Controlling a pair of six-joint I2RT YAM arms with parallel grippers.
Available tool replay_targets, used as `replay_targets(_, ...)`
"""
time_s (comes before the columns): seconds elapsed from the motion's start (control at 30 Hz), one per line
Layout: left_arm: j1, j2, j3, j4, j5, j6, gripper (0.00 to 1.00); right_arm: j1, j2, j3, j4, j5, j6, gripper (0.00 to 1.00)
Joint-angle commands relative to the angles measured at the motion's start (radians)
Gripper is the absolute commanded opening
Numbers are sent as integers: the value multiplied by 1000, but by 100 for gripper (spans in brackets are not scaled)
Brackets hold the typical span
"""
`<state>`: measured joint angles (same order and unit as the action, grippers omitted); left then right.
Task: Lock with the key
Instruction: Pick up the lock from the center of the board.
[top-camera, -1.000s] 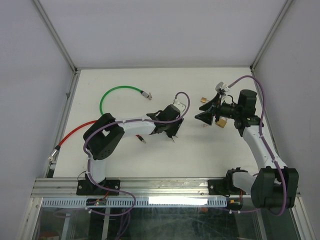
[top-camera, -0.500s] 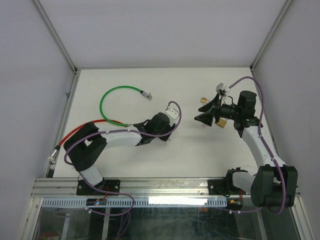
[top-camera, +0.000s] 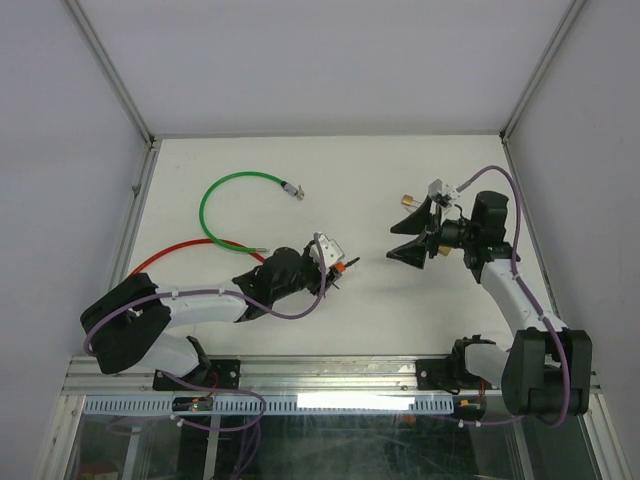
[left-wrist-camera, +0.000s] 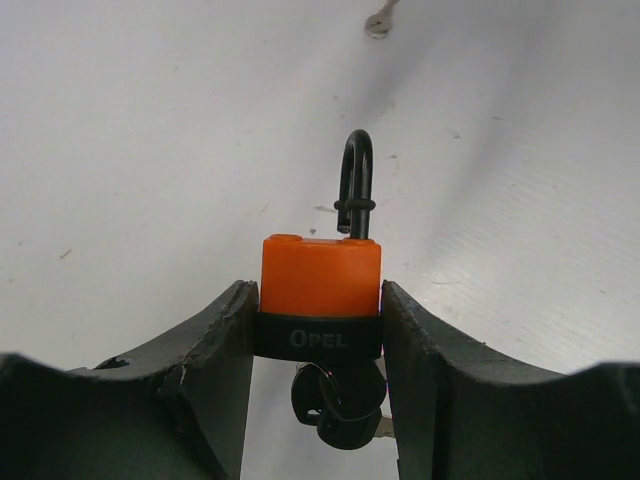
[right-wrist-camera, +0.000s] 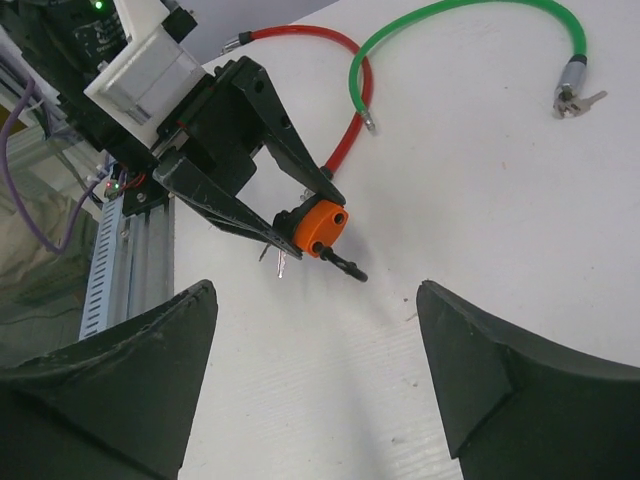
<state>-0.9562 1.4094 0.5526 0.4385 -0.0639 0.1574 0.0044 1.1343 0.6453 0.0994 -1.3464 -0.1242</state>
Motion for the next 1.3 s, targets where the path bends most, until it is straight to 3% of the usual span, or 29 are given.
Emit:
replay_targets(0.0,-7,-71,-35,214,176,76,0,30,-49,8,-56,-79,-180,87)
replay_targets(0.1,-7,-85,-49,230,245,70,0,62,-69,9,-187,-93,-402,99)
replay_targets(0.3,4,-90,-50,231,390,25,0,94,-93,7,-429,-103,-774,99)
replay_targets(0.5,54,-63,-26,230,590,-53,0,123,-95,2,-510,-61,-916,93)
replay_targets(0.9,182,-2,1,294,823,-231,0,191,-100,-6,-626,-28,-1090,60)
replay_targets(1.27,191,63,42,285,870,-279,0,244,-50,-5,-563,15,-997,46)
